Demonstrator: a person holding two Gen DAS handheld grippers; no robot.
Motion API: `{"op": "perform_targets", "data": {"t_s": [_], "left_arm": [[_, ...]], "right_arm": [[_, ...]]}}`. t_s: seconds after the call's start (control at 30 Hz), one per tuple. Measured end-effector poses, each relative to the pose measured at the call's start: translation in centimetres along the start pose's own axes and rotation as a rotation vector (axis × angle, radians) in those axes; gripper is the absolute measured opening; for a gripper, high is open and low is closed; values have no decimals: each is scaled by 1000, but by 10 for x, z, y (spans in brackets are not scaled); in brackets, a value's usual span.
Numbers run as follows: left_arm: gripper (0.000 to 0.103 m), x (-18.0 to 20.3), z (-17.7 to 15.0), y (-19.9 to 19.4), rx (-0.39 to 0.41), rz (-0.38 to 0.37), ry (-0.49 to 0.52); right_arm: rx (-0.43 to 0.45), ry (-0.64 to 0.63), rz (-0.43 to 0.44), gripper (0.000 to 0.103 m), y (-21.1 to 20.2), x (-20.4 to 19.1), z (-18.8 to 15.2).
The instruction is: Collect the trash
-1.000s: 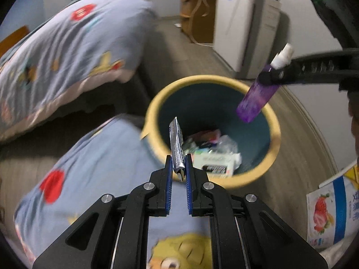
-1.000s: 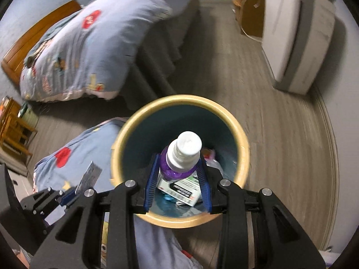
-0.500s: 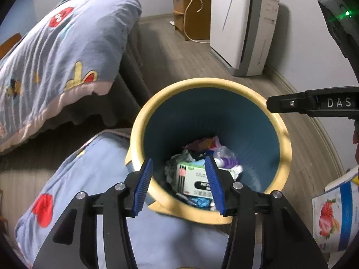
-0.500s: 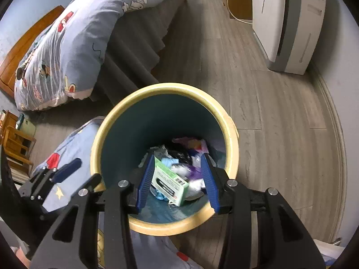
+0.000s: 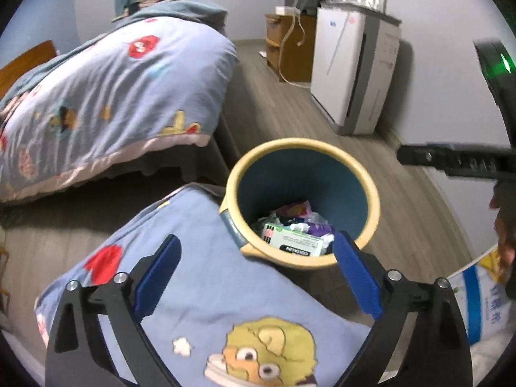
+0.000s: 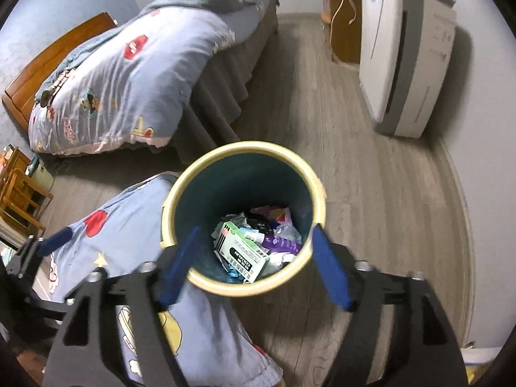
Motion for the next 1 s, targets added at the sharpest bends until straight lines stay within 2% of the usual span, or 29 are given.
{"op": "perform_targets", "data": {"t_s": [0.07,0.13,0.23,0.37,0.47,0.57,0.7,1.0], "left_arm": [[97,1,-4,-17,4,-3,-11],[98,5,-9,-33,21,27,4],[98,16,-19,-51,33,63,39],[98,23,-20,-53,17,51,8],[98,24,-20,-49,21,85,-13],[98,25,-18,-46,27,39,-29],[98,24,-13,-41,53,70,-34],[98,21,-7,-31,61,100,-19]], "right_arm": [[15,-11,-16,91,-14,-1,-8],[39,-7,-28,98,-30,1,-19],[60,14,-22,97,-50,6,-36],[73,37,-54,97,-67,11,-53],[73,82,-45,97,-69,16,-57],[72,106,-49,97,-65,18,-55],[78,85,-83,97,-59,16,-51],[65,42,-92,97,-46,6,-47]]}}
Point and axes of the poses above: each gripper's, at about its wrist camera, not at the fingertips, and y roughly the way its jaws point, x to its right, z to its top, the point moved 2 cm from there along y, roughly the way its jaws point, and after that the axes turned 3 degrees about -x, right-handed, at the moved point
